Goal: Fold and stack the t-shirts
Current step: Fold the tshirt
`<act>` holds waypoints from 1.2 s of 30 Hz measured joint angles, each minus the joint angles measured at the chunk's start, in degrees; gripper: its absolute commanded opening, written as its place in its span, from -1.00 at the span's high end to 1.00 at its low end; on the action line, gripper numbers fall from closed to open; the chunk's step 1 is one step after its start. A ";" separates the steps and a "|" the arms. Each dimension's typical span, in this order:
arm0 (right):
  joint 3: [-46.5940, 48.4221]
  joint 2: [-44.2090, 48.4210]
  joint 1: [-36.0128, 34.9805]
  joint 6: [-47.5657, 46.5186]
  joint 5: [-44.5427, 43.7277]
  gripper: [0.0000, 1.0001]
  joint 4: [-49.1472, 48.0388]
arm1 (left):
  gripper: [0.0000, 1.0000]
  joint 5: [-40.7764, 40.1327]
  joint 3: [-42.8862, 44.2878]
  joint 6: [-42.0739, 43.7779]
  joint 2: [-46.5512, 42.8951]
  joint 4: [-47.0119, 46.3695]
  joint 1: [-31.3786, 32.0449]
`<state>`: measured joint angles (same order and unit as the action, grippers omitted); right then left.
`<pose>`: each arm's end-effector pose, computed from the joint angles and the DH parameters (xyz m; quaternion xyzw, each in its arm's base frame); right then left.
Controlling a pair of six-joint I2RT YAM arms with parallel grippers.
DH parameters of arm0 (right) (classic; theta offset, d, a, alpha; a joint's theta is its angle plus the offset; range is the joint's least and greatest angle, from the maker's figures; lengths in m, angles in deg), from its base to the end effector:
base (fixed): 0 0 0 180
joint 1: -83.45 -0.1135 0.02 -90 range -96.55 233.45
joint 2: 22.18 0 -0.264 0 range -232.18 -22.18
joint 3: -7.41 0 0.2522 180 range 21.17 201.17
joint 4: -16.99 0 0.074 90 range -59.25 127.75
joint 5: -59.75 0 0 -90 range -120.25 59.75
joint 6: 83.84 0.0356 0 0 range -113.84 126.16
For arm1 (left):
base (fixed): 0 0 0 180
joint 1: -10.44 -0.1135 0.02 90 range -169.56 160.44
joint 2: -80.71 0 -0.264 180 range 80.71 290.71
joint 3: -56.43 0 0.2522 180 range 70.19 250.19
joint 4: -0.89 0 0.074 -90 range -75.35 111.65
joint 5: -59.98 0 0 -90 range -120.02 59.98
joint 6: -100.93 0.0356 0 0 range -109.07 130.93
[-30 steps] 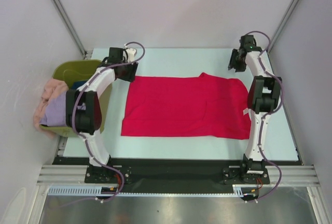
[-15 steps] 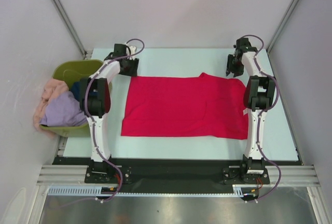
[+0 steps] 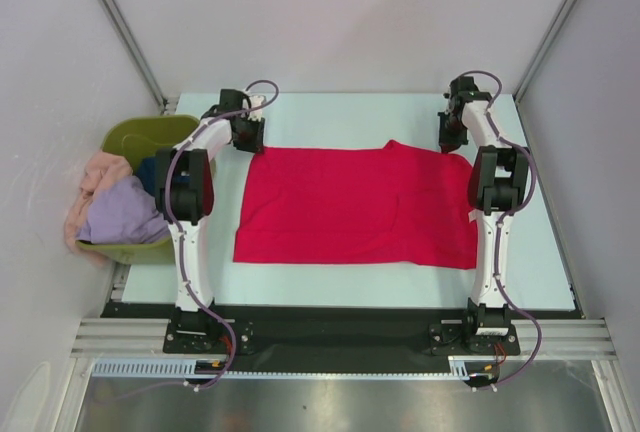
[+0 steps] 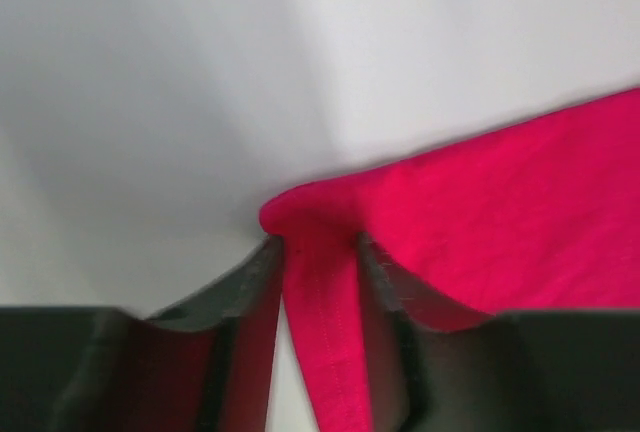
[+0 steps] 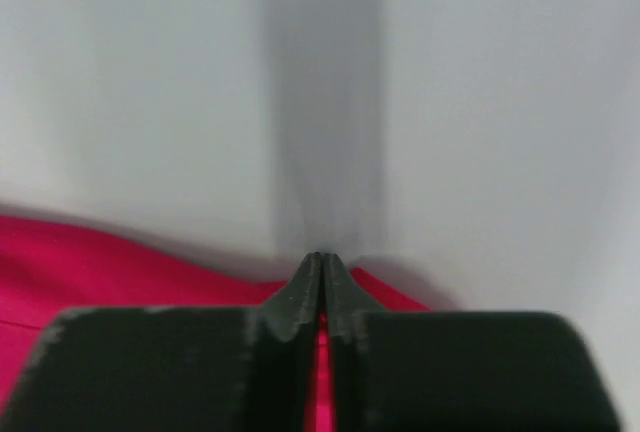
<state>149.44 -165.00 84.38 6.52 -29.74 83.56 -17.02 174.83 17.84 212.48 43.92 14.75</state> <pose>0.5246 -0.0082 0.1684 0.0102 0.9805 0.0034 0.1963 0.4994 -0.0457 0.1616 0.1255 0.9434 -0.1018 0.2896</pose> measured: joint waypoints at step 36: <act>-71.47 54.66 -0.61 17.75 -1.44 1.00 -15.04 | 0.87 8.04 -51.91 24.26 -41.07 -3.41 -0.87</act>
<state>77.97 -110.34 83.76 24.27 -31.18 68.53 -8.98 122.92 42.10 171.41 40.52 13.88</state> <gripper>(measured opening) 0.010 0.028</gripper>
